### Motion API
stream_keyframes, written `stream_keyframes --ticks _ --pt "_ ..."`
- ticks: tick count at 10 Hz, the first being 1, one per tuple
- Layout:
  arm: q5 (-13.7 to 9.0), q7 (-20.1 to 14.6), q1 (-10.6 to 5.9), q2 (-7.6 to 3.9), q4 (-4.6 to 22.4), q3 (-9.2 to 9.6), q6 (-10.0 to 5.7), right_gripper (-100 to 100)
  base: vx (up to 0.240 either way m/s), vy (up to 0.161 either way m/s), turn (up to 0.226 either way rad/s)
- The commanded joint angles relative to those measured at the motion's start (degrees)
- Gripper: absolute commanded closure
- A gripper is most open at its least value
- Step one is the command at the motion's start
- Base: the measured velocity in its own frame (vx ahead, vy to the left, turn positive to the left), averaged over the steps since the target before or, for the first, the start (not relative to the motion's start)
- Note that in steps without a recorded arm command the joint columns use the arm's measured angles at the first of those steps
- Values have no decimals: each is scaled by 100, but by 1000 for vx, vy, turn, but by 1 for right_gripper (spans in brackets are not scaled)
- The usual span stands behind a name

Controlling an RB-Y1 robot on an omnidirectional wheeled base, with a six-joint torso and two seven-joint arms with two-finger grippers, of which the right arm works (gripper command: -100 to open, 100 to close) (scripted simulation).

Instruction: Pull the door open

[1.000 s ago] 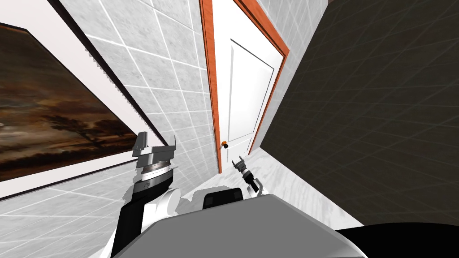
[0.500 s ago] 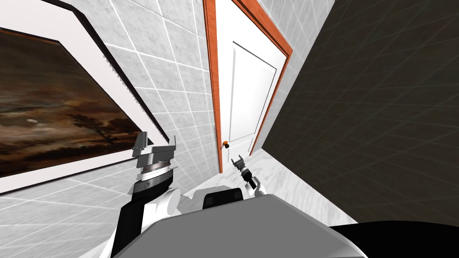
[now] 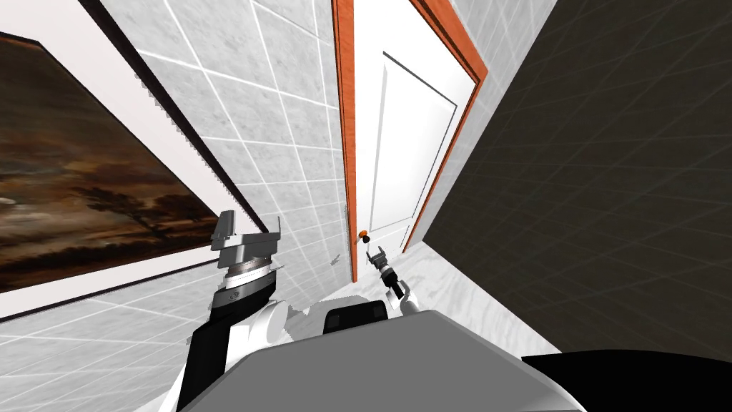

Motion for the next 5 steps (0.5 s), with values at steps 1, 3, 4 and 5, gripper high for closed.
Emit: stream_keyframes --ticks 1,3,4,5 --pt "1 8 -43 53 8 -29 39 -100 199 -2 44" --pt "-6 37 -91 107 60 -63 39 -100 198 47 36" --pt "-8 45 -104 124 74 -73 39 -100 196 57 34" --pt "-10 53 -116 139 87 -81 39 -100 170 61 31"
